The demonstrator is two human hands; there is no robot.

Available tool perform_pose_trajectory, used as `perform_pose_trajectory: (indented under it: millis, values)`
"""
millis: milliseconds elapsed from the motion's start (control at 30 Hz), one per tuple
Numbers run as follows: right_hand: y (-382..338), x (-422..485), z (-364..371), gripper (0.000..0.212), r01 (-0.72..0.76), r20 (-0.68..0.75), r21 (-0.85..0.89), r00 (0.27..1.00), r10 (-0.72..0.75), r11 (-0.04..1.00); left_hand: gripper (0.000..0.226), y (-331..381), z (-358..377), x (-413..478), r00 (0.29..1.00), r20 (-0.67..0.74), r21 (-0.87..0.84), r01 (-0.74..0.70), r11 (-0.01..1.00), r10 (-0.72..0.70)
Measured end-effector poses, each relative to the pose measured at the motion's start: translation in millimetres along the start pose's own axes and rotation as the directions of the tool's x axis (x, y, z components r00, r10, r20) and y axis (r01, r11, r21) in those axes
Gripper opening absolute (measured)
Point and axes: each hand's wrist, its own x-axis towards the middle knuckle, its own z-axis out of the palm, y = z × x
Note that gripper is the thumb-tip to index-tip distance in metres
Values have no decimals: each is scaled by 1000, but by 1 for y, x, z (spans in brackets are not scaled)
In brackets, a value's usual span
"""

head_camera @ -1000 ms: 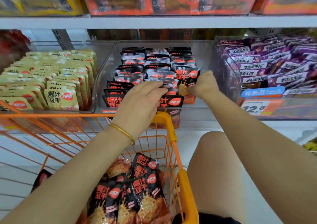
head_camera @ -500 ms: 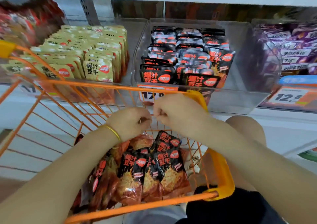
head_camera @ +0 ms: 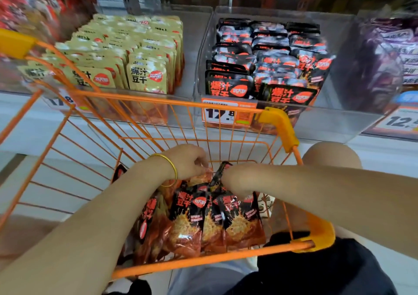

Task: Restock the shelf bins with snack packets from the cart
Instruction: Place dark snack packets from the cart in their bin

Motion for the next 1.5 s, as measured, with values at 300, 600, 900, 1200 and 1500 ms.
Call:
perform_pose_trajectory:
  millis: [300, 600, 900, 1200, 1500]
  values:
    - [47, -111, 20, 9, 461, -505, 860, 703, 501, 220, 10, 37, -34, -13, 950, -301, -540, -247, 805, 90]
    - [102, -157, 65, 10, 788, -285, 572, 451, 846, -227, 22, 117, -99, 13, 654, -752, -379, -527, 761, 79]
    - [184, -136, 122, 9, 596, 14, 803, 34, 999, -32, 46, 138, -58, 56, 749, -579, 370, -111, 922, 322]
    - [203, -93, 121, 37, 202, 141, 962, 213, 967, -185, 47, 135, -58, 54, 733, -592, 370, -121, 921, 334]
    - [199, -94, 116, 56, 247, 250, 911, 309, 918, -332, 43, 125, -55, 53, 646, -628, 395, -218, 893, 435]
